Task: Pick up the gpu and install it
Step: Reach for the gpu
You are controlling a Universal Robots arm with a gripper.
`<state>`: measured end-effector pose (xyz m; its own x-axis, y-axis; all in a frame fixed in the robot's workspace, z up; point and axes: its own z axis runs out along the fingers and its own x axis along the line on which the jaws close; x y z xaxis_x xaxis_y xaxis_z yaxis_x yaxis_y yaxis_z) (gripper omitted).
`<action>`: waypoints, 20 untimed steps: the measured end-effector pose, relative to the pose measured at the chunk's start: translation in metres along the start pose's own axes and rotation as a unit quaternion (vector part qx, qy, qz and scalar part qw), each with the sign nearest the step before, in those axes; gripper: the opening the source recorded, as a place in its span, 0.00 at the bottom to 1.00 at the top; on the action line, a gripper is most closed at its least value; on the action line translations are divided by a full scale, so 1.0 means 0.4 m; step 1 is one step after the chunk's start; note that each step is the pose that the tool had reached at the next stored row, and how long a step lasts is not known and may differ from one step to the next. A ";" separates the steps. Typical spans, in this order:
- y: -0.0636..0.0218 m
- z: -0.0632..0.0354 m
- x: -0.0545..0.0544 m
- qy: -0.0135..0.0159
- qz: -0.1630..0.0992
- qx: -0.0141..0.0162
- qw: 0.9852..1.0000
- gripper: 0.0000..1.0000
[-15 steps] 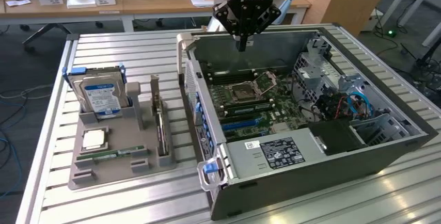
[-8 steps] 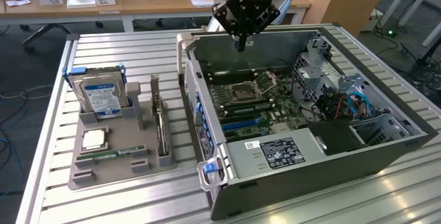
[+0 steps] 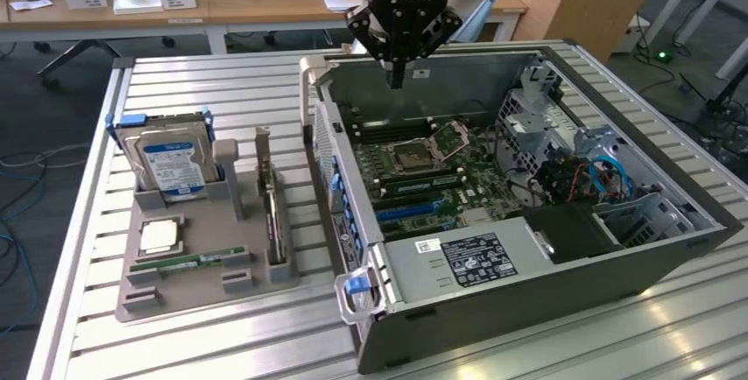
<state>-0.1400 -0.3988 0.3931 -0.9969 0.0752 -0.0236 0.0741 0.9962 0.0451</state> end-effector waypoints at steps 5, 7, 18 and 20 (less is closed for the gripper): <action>-0.002 -0.001 0.029 0.000 0.000 0.000 1.000 0.11; -0.003 -0.001 0.040 0.000 0.000 0.000 1.000 0.11; -0.007 -0.002 0.098 -0.001 0.000 0.000 1.000 0.11; -0.008 -0.002 0.107 -0.001 0.000 0.000 1.000 0.11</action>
<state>-0.1831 -0.3987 0.3927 -0.9968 0.0753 -0.0252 0.0741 0.9962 0.0452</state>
